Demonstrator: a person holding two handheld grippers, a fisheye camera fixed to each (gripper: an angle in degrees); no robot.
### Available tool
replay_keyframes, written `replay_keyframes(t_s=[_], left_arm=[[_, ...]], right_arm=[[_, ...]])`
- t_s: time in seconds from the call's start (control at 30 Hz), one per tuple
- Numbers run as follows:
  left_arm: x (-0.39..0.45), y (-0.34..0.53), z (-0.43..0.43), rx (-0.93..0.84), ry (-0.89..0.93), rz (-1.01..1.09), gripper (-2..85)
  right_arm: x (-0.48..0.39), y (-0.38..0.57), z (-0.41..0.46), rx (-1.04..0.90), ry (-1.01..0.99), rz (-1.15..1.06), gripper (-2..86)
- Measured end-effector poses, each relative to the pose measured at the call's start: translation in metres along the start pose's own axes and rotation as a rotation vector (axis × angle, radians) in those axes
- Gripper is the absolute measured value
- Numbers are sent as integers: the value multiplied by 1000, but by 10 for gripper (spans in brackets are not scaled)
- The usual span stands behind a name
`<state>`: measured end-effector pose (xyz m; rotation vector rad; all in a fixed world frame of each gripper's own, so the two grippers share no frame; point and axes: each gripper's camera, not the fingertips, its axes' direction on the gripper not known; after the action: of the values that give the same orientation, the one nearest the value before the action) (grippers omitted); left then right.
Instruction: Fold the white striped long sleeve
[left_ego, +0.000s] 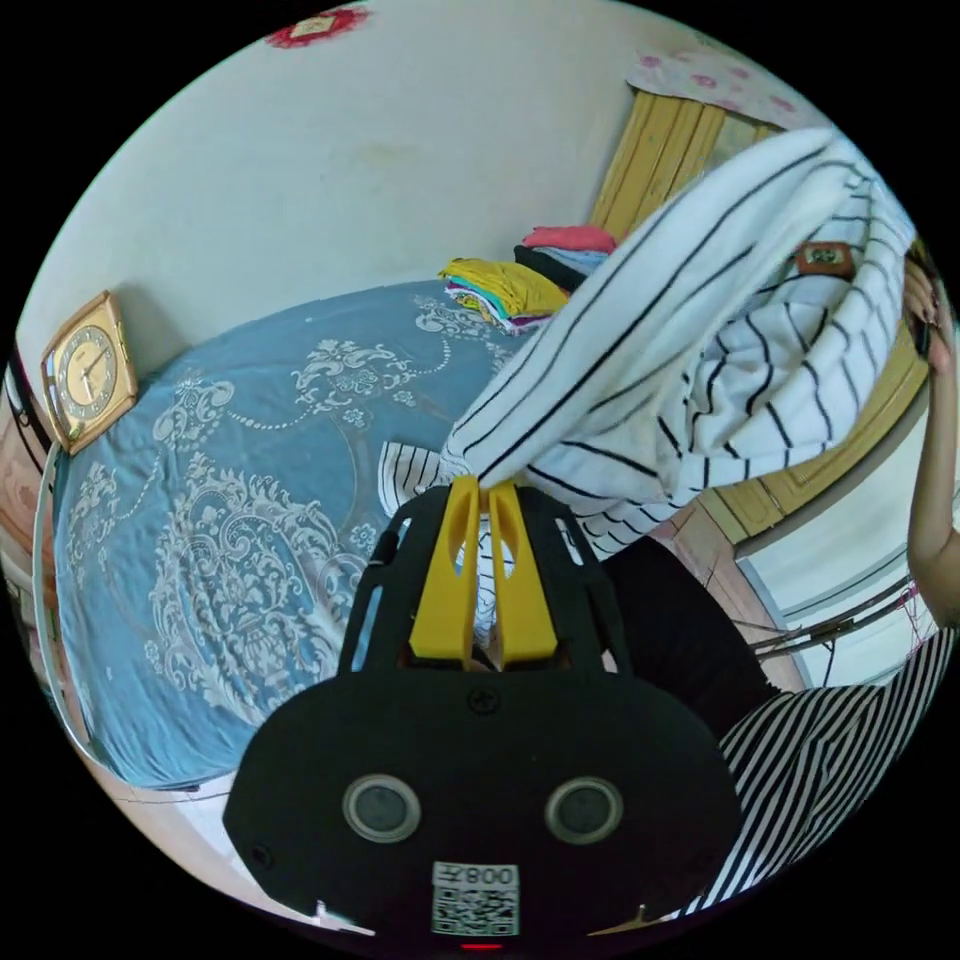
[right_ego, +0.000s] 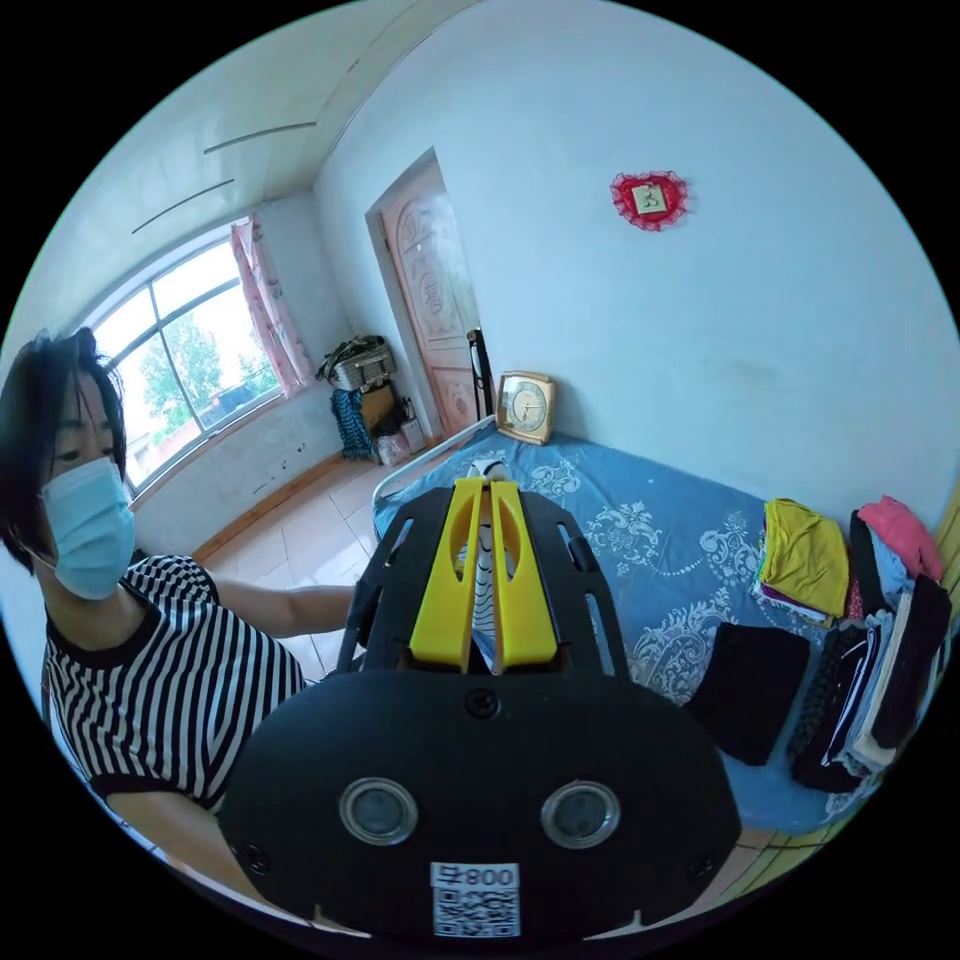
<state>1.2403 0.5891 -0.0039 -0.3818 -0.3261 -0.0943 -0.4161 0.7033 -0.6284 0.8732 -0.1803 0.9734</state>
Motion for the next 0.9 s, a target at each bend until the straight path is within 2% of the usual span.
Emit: replay_keyframes(t_s=[0.17,0.43,0.7,0.9], left_arm=[[16,19,-109,174,-33,-43,11],[78,50,-308,464,-246,12,10],[190,77,-487,706,-494,194,11],[251,107,-586,852,-583,277,12]], right_arm=[[22,19,-39,56,17,61,11],[49,43,-93,161,-30,132,12],[33,29,-146,241,-63,20,11],[6,17,-190,304,-71,-113,10]])
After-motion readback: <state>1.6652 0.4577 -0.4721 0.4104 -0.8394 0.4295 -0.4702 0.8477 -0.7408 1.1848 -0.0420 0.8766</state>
